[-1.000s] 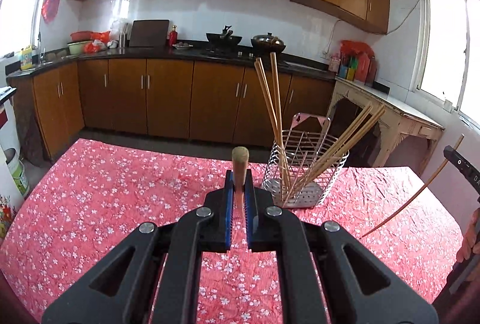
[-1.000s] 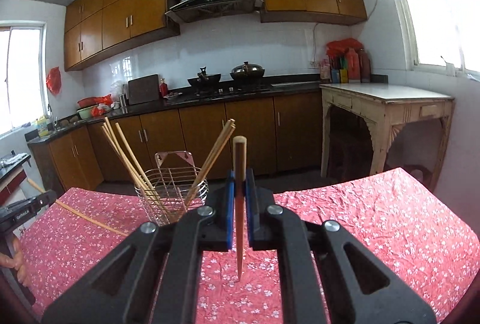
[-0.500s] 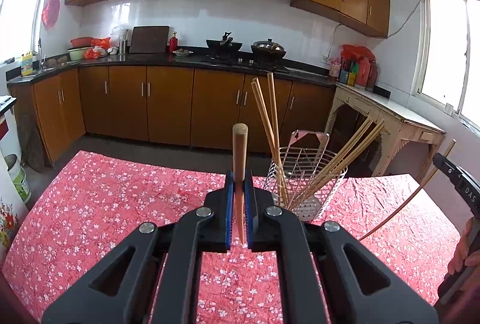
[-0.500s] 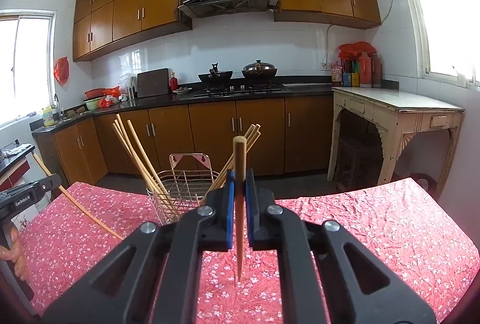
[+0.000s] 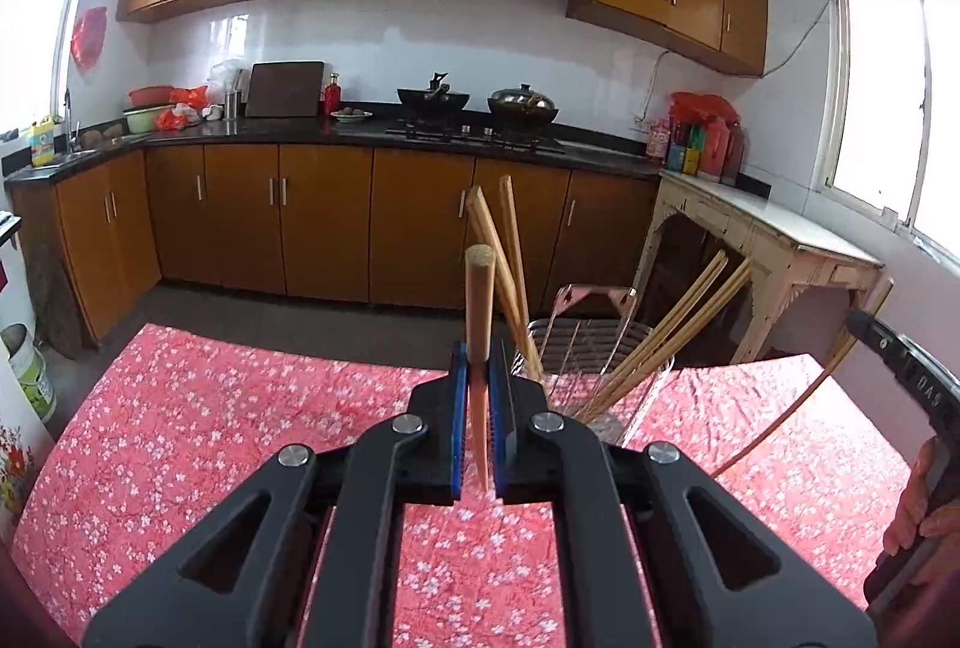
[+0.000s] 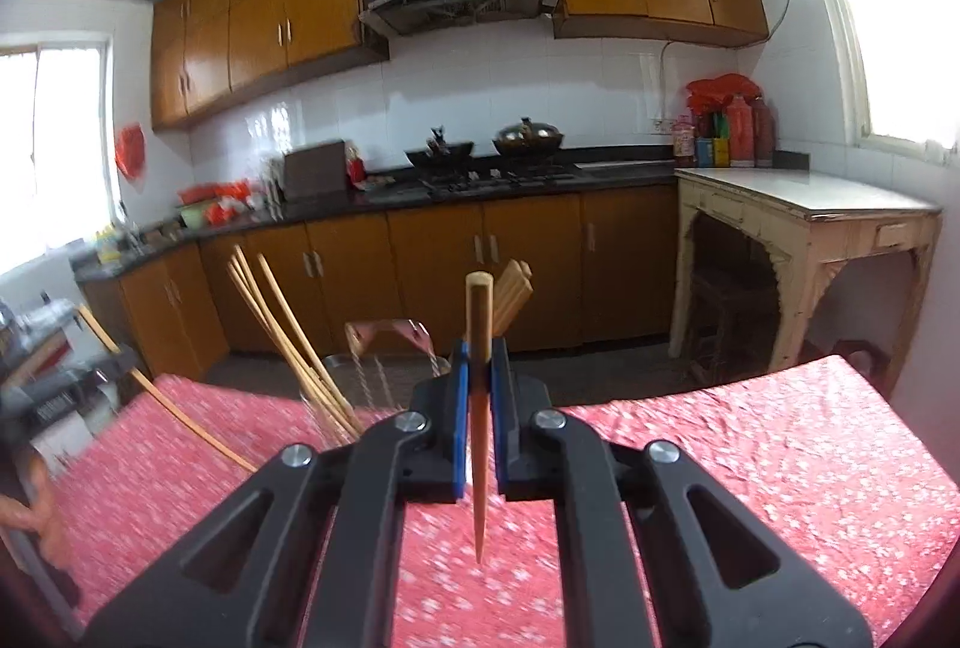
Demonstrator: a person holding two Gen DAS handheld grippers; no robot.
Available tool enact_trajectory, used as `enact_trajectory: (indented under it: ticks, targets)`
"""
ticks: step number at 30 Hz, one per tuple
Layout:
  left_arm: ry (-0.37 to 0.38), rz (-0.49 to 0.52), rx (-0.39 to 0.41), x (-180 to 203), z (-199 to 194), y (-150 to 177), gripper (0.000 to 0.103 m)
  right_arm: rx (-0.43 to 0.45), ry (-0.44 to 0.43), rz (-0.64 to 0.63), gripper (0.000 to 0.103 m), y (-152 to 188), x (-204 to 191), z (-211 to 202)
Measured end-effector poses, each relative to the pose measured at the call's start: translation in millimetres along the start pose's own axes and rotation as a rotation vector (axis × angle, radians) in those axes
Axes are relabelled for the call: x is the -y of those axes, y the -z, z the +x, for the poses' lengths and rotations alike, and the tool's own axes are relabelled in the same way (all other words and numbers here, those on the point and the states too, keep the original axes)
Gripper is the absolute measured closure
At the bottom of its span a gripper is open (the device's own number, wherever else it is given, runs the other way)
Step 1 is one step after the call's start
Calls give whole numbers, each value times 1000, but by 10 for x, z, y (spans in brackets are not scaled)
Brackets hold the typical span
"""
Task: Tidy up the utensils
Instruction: 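Lift the chopsticks with both tools and carry them above the wire holder, then lower both chopsticks into the holder and open both tools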
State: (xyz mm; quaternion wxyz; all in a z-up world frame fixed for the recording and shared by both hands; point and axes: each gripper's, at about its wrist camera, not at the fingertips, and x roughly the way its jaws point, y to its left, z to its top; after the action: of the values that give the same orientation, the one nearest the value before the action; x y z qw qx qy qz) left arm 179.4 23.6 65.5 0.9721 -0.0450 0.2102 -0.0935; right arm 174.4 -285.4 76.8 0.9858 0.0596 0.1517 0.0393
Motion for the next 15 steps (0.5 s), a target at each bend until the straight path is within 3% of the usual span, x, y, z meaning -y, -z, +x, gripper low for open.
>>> enact_trajectory:
  ticks: [5, 9, 12, 15]
  targets:
    - [50, -20, 75, 98, -168, -467, 97, 99, -96, 87, 95, -616, 48, -146]
    - [72, -58, 130, 188, -195, -775, 97, 163, -112, 117, 95, -920, 5, -87]
    - [49, -66, 168, 273, -85, -887, 97, 174, -112, 116, 95, -980, -53, 92]
    - [43, -85, 146, 322, 137, -881, 97, 144, -109, 105, 95, -925, -95, 348]
